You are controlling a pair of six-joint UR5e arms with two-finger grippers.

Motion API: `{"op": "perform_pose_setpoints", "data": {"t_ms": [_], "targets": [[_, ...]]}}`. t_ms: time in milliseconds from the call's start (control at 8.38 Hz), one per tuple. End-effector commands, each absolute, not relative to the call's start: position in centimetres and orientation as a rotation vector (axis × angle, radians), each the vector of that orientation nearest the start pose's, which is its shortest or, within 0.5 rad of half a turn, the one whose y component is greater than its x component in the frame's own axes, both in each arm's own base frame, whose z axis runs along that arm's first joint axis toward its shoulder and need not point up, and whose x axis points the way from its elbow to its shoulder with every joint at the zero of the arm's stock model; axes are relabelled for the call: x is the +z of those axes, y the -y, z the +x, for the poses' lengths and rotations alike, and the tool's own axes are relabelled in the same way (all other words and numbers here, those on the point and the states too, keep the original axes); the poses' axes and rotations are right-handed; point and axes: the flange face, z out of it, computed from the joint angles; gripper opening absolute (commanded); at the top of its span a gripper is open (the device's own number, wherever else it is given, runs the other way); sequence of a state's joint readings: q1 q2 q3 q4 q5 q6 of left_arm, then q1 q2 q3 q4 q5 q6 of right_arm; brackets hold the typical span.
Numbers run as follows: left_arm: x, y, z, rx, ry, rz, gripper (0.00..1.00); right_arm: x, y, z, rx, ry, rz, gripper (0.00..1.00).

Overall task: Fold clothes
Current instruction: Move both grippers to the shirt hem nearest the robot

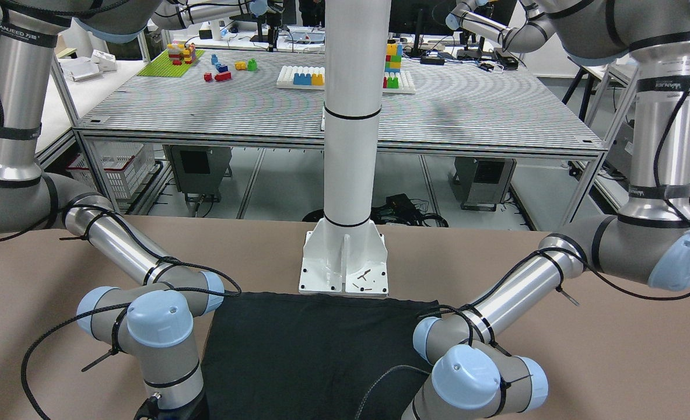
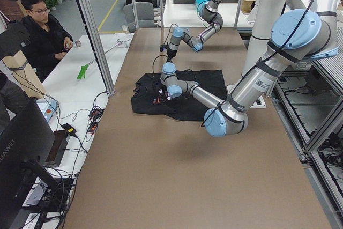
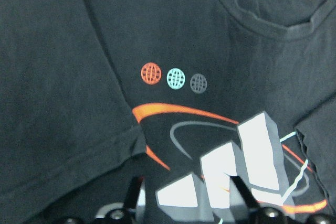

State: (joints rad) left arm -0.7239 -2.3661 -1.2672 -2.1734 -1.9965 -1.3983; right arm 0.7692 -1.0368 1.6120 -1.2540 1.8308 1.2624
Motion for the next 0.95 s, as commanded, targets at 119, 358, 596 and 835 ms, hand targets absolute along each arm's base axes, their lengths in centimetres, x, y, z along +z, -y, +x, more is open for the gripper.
{"op": "perform_pose_setpoints", "data": {"t_ms": [119,358,596,835], "targets": [[25.9,41.6,51.5,-0.308,-1.195,0.165,0.94,27.6,44.8,-42.3,0.401,0.798,0.101,0.94],[29.3,35.5,48.0,-0.321,-1.186,0.142,0.94,29.3,34.7,-43.0,0.509,0.778,0.12,0.94],[31.4,32.9,45.9,-0.45,-1.177,0.027,0.94,31.6,26.6,-42.0,0.543,0.762,0.095,0.94],[33.3,28.2,47.5,-0.511,-1.147,0.06,0.94,34.6,19.4,-41.9,0.534,0.713,0.03,0.8]]}}
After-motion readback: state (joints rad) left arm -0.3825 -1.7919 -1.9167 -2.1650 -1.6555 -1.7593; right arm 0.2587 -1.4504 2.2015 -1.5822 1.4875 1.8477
